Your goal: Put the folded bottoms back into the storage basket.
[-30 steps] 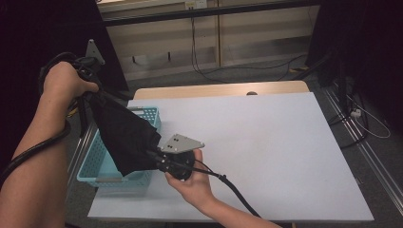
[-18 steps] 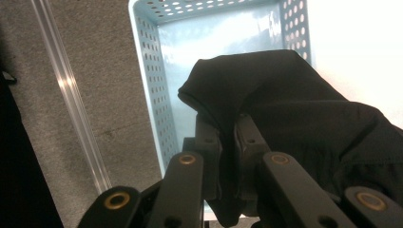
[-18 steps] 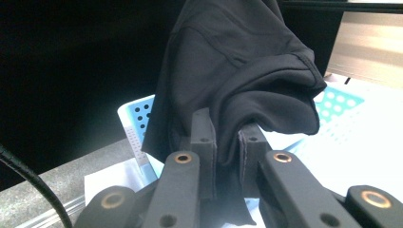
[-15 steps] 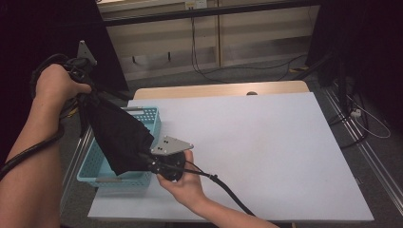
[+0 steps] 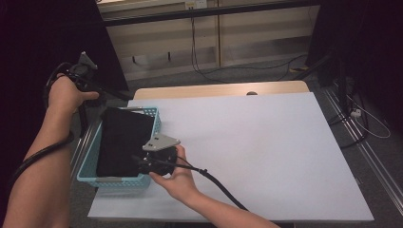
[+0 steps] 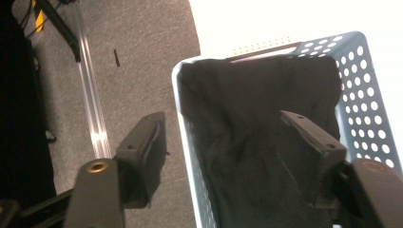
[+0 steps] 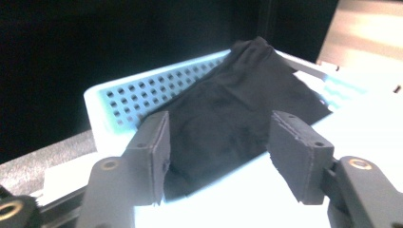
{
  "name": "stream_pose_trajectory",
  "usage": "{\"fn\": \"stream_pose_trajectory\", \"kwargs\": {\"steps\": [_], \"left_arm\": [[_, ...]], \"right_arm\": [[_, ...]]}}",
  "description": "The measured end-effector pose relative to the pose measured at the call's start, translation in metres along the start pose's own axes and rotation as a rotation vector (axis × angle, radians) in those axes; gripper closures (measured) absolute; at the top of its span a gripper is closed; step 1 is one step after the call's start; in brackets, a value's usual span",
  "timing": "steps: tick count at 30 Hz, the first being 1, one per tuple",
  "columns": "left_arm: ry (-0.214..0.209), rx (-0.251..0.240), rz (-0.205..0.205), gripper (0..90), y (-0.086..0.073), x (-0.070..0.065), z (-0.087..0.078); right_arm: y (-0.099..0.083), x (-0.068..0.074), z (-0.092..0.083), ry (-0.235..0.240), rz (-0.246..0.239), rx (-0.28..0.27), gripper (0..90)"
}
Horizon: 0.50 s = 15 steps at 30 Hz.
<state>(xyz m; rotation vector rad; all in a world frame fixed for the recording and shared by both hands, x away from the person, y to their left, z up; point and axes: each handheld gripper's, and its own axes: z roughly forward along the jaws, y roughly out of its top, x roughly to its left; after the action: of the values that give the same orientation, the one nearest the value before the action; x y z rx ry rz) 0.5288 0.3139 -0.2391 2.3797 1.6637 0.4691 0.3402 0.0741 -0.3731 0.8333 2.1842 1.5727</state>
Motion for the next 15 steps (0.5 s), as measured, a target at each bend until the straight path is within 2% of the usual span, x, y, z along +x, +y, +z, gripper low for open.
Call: {"fn": "stream_pose_trajectory", "kwargs": {"steps": [1, 3, 5, 8, 11, 15], "left_arm": [[-0.014, -0.012, -0.011, 31.2, -0.002, -0.003, 0.003], [-0.032, -0.022, 0.000, 28.6, -0.005, -0.007, 0.007], [-0.044, -0.034, 0.015, 26.0, -0.009, -0.010, 0.011], [-0.089, -0.035, 0.010, 24.9, -0.015, -0.014, 0.016], [-0.099, -0.049, 0.008, 22.7, -0.021, -0.016, 0.023], [-0.111, -0.052, 0.028, 19.8, -0.030, -0.016, 0.032]], "right_arm": [[-0.001, -0.005, -0.005, -0.005, 0.008, 0.006, 35.2], [-0.004, -0.013, -0.014, -0.007, 0.016, 0.006, 33.7], [-0.008, -0.020, -0.022, -0.007, 0.014, 0.009, 30.9], [-0.014, -0.030, -0.033, -0.022, 0.002, 0.021, 26.6], [-0.022, -0.040, -0.043, -0.016, 0.021, 0.029, 25.2], [-0.030, -0.054, -0.053, -0.023, 0.035, 0.030, 23.9]]}}
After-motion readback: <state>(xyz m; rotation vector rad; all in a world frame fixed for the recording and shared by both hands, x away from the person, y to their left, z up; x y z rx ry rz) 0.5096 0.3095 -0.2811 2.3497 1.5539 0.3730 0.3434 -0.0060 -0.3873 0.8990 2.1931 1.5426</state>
